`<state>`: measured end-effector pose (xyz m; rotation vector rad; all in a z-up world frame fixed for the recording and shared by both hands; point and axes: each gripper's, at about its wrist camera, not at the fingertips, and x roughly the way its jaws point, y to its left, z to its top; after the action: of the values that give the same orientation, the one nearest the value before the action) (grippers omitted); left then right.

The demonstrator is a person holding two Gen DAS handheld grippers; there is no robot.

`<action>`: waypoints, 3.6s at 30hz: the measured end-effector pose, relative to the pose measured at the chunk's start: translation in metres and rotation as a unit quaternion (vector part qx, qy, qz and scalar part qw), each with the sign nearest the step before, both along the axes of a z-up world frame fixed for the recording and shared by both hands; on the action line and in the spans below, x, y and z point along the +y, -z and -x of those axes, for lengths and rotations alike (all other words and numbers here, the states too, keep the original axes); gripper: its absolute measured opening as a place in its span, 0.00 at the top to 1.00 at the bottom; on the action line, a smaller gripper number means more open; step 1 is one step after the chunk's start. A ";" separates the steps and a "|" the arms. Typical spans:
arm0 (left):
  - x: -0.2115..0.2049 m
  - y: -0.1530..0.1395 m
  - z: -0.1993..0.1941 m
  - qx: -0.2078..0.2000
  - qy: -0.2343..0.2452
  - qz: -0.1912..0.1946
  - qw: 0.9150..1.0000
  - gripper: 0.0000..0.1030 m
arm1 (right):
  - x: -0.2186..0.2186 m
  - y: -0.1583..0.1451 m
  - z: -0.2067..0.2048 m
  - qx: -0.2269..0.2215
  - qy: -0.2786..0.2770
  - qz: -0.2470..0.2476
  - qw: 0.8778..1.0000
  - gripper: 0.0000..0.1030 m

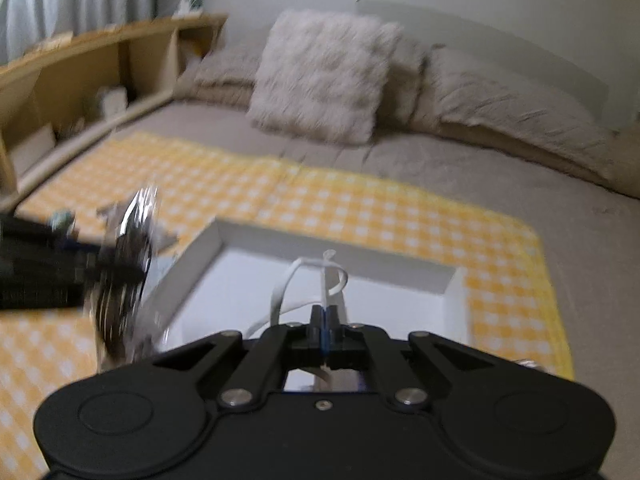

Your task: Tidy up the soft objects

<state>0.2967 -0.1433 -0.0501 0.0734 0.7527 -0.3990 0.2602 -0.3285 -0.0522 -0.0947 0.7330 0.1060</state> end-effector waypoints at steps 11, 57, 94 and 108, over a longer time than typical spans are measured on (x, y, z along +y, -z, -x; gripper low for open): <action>0.002 0.013 -0.025 0.016 -0.016 0.011 1.000 0.71 | 0.020 0.027 -0.013 0.097 -0.046 -0.057 0.993 0.48; -0.008 0.038 -0.002 0.098 0.059 -0.032 0.993 0.28 | 0.010 0.073 -0.011 0.208 -0.072 -0.057 0.974 0.84; 0.032 -0.030 0.073 0.028 0.023 0.021 0.999 0.09 | -0.026 -0.044 0.088 -0.016 0.040 -0.076 0.996 0.43; 0.040 -0.043 0.102 -0.024 -0.007 0.015 1.000 0.00 | -0.027 -0.050 0.127 -0.069 0.079 -0.071 0.992 0.00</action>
<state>0.1946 -0.1028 -0.0075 0.0486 0.7001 -0.3944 0.1332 -0.3557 -0.0022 0.0910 0.5907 0.0000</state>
